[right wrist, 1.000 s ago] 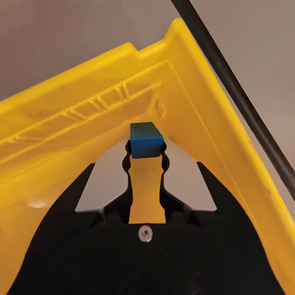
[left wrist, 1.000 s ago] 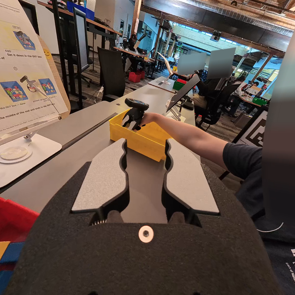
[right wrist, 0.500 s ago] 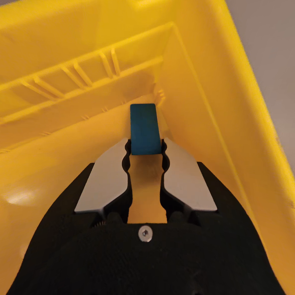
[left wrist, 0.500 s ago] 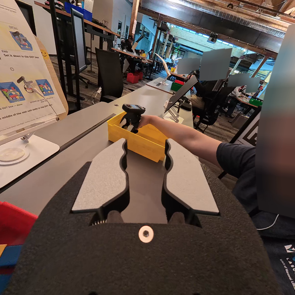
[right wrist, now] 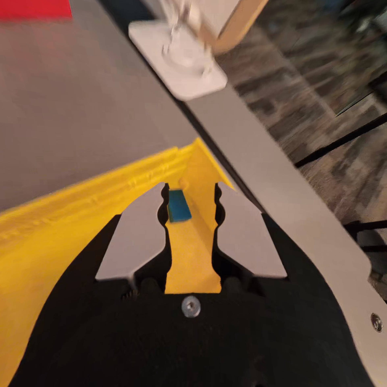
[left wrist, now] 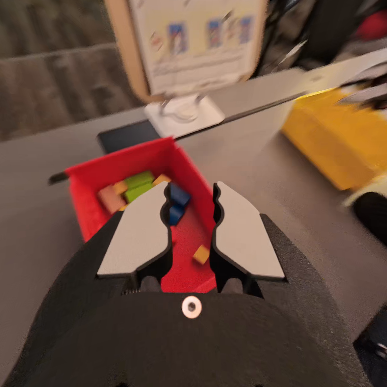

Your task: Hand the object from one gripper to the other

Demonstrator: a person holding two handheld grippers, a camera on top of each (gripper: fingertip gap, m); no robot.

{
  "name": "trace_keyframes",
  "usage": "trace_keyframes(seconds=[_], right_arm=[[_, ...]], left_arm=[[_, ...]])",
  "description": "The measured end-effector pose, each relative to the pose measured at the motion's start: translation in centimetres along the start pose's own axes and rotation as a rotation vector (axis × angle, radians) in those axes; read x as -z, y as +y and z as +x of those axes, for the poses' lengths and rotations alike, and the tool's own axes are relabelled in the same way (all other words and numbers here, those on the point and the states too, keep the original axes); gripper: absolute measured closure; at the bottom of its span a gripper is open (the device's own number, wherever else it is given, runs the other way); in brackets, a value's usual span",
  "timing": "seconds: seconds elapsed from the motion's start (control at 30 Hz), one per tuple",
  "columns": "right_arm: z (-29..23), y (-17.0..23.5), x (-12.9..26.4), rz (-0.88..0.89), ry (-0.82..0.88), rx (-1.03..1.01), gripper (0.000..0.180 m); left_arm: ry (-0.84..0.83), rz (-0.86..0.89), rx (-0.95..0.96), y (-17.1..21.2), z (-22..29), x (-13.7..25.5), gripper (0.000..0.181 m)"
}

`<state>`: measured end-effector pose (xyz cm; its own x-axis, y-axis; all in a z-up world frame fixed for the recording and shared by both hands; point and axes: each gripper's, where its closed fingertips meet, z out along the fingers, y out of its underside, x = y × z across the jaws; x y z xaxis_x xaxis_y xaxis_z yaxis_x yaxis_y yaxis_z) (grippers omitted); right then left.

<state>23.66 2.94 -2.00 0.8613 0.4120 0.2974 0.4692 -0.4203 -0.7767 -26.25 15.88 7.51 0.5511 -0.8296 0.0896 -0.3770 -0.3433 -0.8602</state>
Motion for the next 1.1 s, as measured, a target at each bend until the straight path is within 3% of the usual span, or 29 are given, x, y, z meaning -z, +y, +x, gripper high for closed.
trace_keyframes(seconds=[0.13, 0.23, 0.33, 0.43, 0.67, 1.1], right_arm=[[-2.1, -9.0, 5.2, 0.336, 0.119, 0.009, 0.134], [-5.3, -14.4, 7.6, 0.453, 0.159, 0.092, 0.13], [-8.8, -17.1, 8.0, 0.494, 0.167, 0.19, 0.129], [-11.2, -17.8, 7.3, 0.505, 0.163, 0.305, 0.129], [-10.4, -17.2, 7.2, 0.474, 0.205, 0.285, 0.129], [-10.6, -17.2, 7.7, 0.469, 0.233, 0.333, 0.129]], left_arm=[[-0.114, -0.287, 0.049, 5.5, -3.8, -1.8, 0.148], [-0.069, -0.505, 0.126, 9.4, -3.5, -3.8, 0.148], [-0.124, -0.664, 0.08, 12.3, -4.2, -5.7, 0.144], [-0.145, -0.787, 0.088, 14.6, -4.4, -7.5, 0.14], [-0.197, -0.888, 0.089, 16.5, -4.9, -9.5, 0.134], [-0.183, -0.987, 0.13, 18.9, -5.1, -10.6, 0.145]])
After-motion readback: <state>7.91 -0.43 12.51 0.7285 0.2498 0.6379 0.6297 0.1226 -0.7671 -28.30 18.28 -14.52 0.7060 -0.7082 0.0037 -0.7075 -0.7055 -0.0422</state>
